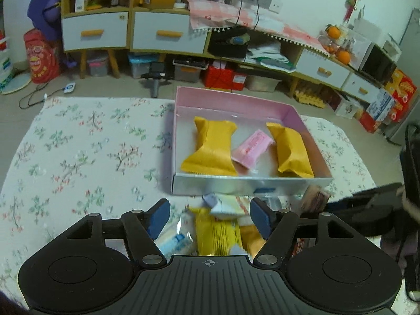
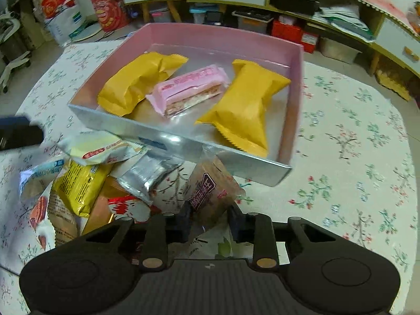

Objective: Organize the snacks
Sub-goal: 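Grasp the brown wafer packet with the right gripper and place it in the box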

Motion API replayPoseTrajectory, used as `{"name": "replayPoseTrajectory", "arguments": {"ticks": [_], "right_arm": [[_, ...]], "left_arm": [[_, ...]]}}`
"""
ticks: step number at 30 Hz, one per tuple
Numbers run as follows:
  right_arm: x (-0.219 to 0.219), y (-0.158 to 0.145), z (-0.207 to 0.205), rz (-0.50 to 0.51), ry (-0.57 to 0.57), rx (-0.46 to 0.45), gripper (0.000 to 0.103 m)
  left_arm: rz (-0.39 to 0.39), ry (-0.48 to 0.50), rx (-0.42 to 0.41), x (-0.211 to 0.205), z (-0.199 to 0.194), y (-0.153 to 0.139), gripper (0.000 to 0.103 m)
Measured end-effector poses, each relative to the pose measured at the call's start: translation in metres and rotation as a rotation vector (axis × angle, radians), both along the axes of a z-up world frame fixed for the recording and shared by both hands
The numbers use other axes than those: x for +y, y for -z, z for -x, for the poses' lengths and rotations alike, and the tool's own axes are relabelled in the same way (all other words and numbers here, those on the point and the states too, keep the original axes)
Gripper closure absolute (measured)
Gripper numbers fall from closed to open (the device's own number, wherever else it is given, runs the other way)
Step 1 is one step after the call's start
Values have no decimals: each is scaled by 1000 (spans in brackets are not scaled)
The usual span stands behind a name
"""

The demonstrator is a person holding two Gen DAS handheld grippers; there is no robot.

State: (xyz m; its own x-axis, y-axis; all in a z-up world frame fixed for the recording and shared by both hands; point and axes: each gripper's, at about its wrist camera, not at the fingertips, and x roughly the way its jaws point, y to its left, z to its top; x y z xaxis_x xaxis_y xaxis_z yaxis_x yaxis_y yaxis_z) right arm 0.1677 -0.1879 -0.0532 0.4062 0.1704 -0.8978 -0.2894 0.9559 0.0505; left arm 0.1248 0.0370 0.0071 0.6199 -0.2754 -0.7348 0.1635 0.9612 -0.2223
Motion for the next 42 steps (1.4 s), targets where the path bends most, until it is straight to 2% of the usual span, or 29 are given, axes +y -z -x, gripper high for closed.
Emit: {"name": "replayPoseTrajectory", "arguments": {"ticks": [5, 11, 16, 20, 23, 31, 35, 40, 42], "right_arm": [[-10, -13, 2, -18, 58, -26, 103], [-17, -46, 4, -109, 111, -82, 103], [-6, -53, -7, -164, 157, -149, 103], [4, -53, -20, -212, 183, -185, 103], [11, -46, -30, -229, 186, -170, 103], [28, -17, -48, -151, 215, -108, 103], [28, -11, -54, -172, 258, -145, 103], [20, -13, -54, -246, 322, -192, 103], [15, -19, -52, -252, 328, -197, 99]], "left_arm": [[11, 15, 41, 3, 5, 14, 34], [-2, 21, 77, 8, 6, 22, 34], [18, 20, 98, 13, 3, 23, 34], [27, 22, 101, 17, 1, 22, 34], [33, 24, 104, 20, 1, 23, 34], [48, 12, 116, 25, -1, 24, 34], [44, 13, 122, 24, -2, 25, 34], [46, 18, 127, 24, -3, 25, 34], [47, 22, 126, 24, -2, 25, 34]]}}
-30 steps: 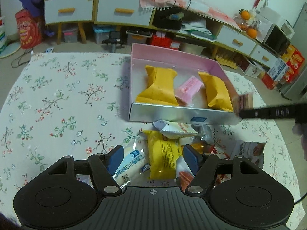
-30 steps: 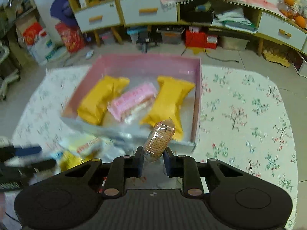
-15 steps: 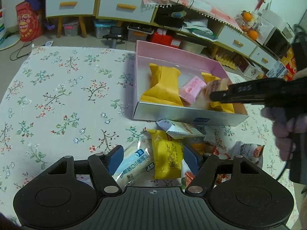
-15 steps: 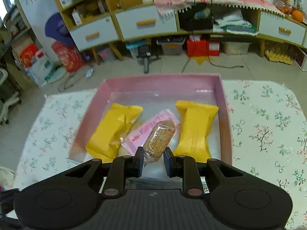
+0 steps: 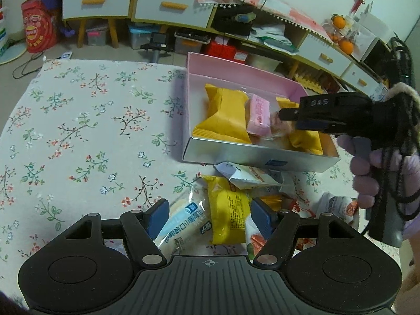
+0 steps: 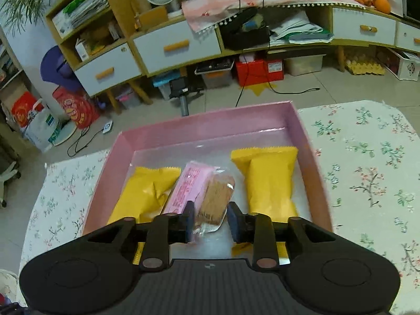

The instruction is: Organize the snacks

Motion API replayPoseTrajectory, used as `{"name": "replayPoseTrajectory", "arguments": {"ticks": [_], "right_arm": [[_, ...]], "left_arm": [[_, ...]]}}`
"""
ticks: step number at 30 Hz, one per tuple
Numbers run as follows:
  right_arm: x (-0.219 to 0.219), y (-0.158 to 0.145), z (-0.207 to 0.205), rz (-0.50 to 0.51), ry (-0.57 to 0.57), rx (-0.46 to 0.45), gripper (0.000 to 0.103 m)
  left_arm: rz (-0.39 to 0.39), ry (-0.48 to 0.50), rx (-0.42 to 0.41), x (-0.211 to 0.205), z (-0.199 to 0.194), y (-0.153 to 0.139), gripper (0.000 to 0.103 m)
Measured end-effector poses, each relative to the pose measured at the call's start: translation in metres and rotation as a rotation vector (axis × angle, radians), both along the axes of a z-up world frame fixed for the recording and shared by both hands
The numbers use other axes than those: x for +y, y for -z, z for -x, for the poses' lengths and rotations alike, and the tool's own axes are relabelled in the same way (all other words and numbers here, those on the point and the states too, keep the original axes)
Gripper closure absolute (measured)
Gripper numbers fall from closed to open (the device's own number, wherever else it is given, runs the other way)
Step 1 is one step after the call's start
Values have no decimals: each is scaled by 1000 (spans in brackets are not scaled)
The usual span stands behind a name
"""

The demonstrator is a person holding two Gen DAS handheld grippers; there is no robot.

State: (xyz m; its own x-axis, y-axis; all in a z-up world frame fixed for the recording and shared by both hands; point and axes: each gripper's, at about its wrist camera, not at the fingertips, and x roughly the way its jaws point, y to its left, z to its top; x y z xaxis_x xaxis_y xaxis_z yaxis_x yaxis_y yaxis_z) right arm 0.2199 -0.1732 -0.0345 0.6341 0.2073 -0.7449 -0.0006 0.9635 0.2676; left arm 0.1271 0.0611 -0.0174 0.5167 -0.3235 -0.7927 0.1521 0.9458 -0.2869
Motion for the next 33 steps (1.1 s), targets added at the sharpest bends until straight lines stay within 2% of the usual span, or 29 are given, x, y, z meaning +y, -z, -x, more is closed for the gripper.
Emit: {"name": "replayPoseTrajectory", "arguments": {"ticks": [2, 3, 8, 17, 21, 33], "right_arm": [[-5, -7, 5, 8, 7, -7, 87], [-7, -9, 8, 13, 9, -9, 86], [-15, -26, 27, 58, -2, -14, 64], [-29, -47, 70, 98, -40, -7, 41], [-30, -48, 89, 116, -66, -6, 35], [-36, -34, 138, 153, -134, 11, 32]], "left_arm": [[-3, 7, -2, -1, 2, -1, 34], [-4, 10, -3, -1, 3, -2, 33], [-14, 31, -24, -2, 13, -7, 29], [-31, 60, -66, 5, 40, -10, 20], [-28, 67, -87, 7, 54, -10, 14], [-38, 118, -186, -4, 94, 2, 14]]}}
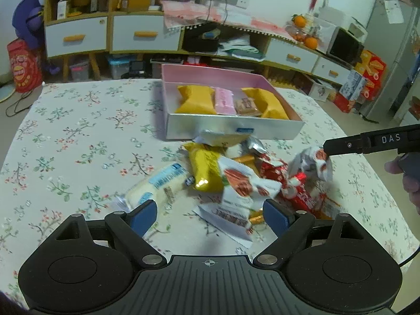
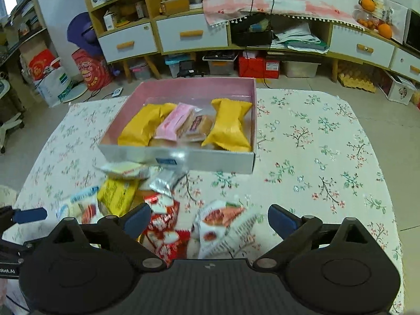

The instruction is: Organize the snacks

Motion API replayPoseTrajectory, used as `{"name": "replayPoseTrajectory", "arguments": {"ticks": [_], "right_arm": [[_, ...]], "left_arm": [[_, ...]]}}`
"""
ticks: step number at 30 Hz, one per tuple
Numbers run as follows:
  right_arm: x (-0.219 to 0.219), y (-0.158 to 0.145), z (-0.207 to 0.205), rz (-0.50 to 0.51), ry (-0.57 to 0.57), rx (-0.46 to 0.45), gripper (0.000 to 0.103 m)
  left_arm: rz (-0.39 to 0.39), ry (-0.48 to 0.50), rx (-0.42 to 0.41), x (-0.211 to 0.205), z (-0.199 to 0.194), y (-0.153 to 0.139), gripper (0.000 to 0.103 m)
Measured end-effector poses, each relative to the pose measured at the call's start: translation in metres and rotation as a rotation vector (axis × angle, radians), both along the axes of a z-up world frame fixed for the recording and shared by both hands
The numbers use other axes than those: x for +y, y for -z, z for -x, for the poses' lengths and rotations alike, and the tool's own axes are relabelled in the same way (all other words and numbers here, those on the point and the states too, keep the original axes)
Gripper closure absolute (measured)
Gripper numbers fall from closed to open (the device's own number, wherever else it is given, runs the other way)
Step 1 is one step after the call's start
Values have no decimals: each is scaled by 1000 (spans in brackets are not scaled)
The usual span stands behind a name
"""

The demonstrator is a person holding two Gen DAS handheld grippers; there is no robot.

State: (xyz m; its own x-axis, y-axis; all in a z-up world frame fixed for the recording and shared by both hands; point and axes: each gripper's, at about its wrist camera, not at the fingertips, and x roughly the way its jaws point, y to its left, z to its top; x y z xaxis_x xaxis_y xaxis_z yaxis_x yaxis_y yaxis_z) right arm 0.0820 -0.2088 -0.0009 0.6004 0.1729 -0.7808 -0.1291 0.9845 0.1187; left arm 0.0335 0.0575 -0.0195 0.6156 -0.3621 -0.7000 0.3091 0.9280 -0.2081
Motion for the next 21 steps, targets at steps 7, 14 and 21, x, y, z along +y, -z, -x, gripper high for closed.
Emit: {"name": "replayPoseTrajectory", "arguments": {"ticks": [7, 14, 21], "right_arm": [[-10, 16, 23, 34, -44, -69, 31], [-17, 31, 36, 73, -94, -127, 30], [-24, 44, 36, 30, -102, -130, 30]], "left_arm": [[-16, 76, -51, -19, 18, 17, 14], [-21, 94, -71, -32, 16, 27, 14], [-28, 98, -94, -41, 12, 32, 16]]}}
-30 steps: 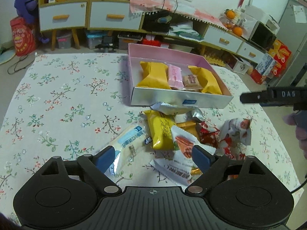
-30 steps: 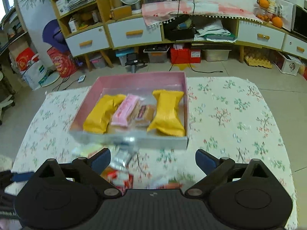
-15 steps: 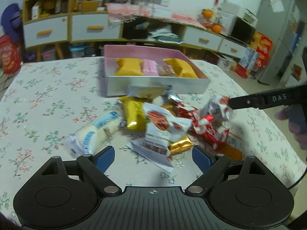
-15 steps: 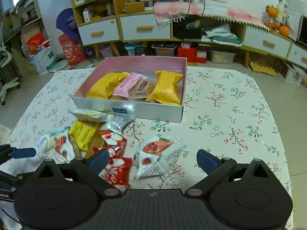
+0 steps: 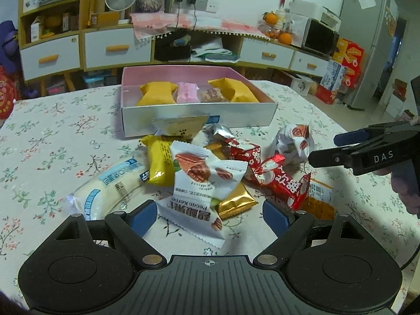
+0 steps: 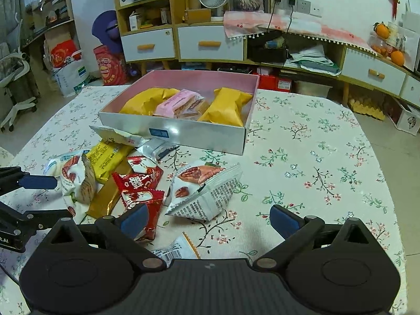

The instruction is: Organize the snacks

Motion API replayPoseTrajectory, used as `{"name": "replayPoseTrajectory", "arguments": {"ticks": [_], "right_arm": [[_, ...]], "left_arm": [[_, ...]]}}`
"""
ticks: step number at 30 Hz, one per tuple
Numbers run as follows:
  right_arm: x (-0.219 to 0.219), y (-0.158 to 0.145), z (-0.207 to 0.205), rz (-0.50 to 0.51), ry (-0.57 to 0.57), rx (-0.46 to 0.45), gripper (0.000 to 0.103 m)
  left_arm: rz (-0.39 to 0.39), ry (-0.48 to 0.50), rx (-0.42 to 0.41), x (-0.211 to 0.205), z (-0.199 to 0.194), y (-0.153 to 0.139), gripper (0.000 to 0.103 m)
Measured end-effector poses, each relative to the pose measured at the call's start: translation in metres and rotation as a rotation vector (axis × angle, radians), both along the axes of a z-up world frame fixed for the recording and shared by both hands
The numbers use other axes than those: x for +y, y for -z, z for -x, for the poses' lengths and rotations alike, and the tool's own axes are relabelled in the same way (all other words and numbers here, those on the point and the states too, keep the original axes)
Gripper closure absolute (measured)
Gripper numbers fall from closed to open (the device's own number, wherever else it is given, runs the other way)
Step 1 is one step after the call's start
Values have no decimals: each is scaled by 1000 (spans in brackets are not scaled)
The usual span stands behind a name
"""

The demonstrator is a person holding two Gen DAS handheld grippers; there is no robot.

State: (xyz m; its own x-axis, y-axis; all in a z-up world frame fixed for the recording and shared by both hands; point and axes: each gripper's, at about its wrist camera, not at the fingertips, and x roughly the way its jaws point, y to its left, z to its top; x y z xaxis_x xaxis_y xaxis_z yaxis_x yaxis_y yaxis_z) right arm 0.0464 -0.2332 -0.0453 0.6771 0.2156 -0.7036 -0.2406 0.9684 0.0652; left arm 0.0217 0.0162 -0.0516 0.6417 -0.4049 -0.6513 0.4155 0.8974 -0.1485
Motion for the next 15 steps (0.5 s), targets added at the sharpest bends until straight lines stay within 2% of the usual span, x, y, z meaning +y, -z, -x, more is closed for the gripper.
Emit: {"name": "replayPoseTrajectory", "arguments": {"ticks": [3, 8, 10, 15], "right_arm": [[1, 4, -3, -12, 3, -1, 29], [6, 8, -8, -42, 12, 10, 29], [9, 11, -11, -40, 11, 13, 29], [14, 15, -14, -30, 11, 13, 29]], "left_arm": [[0, 4, 13, -2, -3, 1, 17], [2, 2, 9, -4, -6, 1, 27], [-4, -2, 12, -5, -7, 0, 34], [17, -7, 38, -2, -13, 0, 44]]}}
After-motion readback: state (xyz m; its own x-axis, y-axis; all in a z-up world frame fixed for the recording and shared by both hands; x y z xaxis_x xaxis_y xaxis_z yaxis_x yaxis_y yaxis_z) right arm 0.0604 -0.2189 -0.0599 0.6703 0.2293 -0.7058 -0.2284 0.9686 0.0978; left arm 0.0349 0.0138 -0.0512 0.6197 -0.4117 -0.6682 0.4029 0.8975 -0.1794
